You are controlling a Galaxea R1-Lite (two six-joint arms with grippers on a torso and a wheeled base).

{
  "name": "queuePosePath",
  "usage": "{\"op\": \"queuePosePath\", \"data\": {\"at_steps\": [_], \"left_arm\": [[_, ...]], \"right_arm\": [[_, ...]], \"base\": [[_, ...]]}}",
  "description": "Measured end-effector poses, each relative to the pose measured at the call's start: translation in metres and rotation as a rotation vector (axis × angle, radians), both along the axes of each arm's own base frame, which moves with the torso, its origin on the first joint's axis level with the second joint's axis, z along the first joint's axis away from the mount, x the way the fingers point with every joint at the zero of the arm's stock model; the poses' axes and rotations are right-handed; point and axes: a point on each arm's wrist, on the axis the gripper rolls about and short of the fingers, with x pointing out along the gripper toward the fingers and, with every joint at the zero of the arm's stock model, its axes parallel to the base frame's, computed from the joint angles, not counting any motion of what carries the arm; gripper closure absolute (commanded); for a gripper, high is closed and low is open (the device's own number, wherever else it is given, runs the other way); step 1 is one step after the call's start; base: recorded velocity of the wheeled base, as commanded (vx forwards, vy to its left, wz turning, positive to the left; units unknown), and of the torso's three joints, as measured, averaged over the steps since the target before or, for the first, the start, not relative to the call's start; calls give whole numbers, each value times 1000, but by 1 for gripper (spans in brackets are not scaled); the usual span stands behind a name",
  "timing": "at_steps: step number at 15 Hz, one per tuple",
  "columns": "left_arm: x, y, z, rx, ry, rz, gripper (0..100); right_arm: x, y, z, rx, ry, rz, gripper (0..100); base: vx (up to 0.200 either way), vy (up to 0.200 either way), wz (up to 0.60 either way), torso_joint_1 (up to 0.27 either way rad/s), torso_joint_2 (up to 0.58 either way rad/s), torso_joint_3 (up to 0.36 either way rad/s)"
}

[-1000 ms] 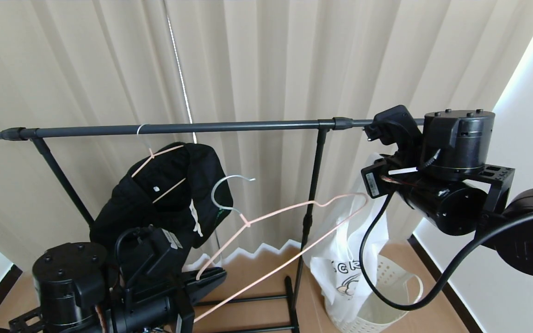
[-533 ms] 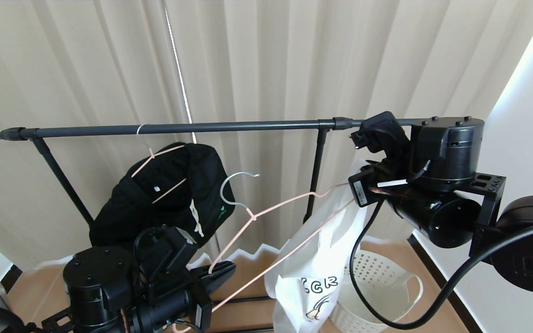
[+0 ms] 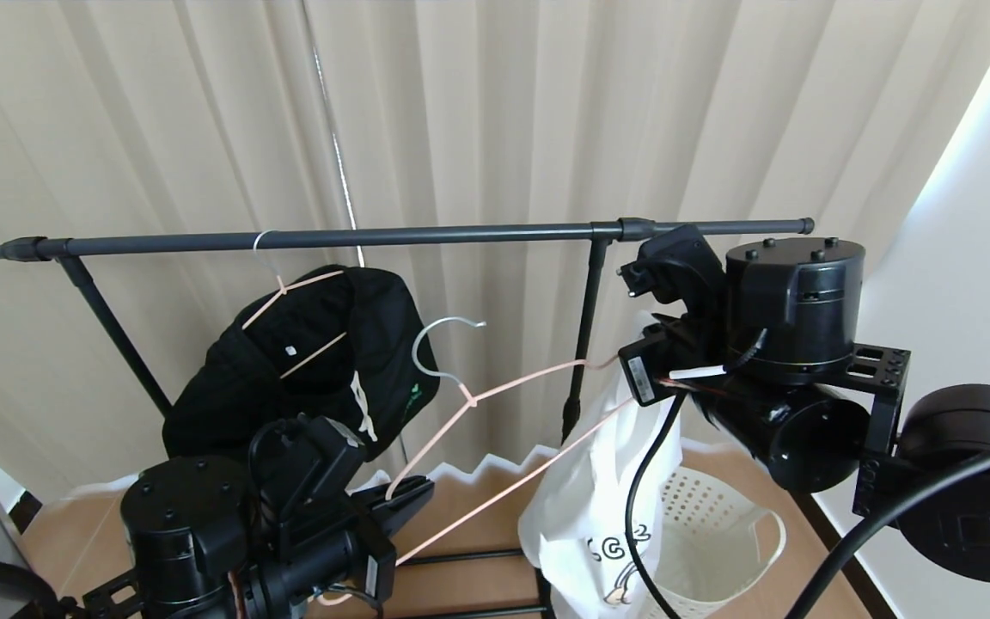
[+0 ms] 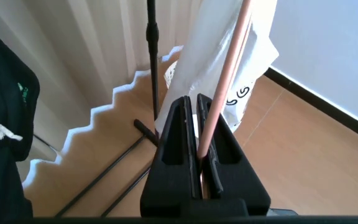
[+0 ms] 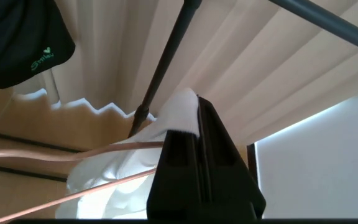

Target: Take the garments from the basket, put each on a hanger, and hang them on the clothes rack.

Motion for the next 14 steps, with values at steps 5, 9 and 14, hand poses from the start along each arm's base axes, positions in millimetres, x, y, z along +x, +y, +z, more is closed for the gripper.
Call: {"op": "queuePosePath", "data": {"at_steps": [5,9,14], "left_arm": [[8,-1,4,-2,-46,103,100],[14,-6,4,0,-57,135,100],[19,-8,7,-4,-83,191,100]], "right_arm": [[6,7,11,50,-98,-126,100],[15,13,4,51,-124,-188,100],[23,13,3,62,-148,-247,100]], "base": [[0,0,0,0,0,0],[0,0,0,0,0,0],[0,0,0,0,0,0]]}}
